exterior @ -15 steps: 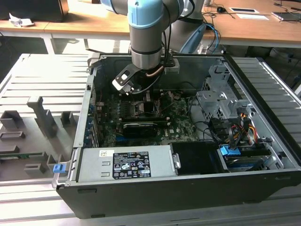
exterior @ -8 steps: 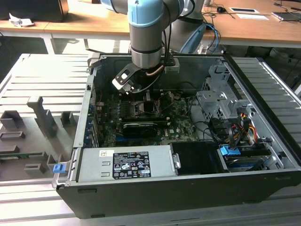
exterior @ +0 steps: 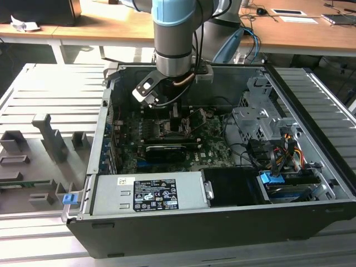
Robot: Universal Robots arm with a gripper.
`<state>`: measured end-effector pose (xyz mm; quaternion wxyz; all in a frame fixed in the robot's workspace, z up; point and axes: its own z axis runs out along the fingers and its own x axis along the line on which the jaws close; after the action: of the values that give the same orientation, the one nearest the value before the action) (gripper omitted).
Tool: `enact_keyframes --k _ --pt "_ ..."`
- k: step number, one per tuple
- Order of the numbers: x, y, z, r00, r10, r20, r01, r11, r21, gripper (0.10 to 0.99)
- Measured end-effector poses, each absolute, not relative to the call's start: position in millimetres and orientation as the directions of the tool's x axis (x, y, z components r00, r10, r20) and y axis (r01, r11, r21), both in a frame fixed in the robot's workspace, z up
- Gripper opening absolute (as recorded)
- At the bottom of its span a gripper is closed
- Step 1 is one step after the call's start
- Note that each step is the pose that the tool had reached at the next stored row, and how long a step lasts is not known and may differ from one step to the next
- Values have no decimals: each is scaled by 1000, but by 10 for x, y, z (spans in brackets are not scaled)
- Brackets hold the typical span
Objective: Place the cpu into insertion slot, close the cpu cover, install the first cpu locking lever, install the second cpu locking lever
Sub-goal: 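Place the cpu into insertion slot, then close the cpu cover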
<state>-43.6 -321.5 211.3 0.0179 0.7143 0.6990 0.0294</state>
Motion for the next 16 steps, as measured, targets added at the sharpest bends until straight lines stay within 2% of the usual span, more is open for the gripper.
enact_keyframes --k 1,2,3,5,16 --pt "-436 -3215 2116 21 1000 17 998 -22 66 349" --pt "-436 -3215 2120 21 1000 17 998 -22 66 349" --pt "-436 -3215 2126 21 1000 17 998 -22 65 231" --pt "-435 -3215 2136 21 1000 17 998 -22 64 106" --pt "-435 -3215 2178 21 1000 17 998 -22 61 106"
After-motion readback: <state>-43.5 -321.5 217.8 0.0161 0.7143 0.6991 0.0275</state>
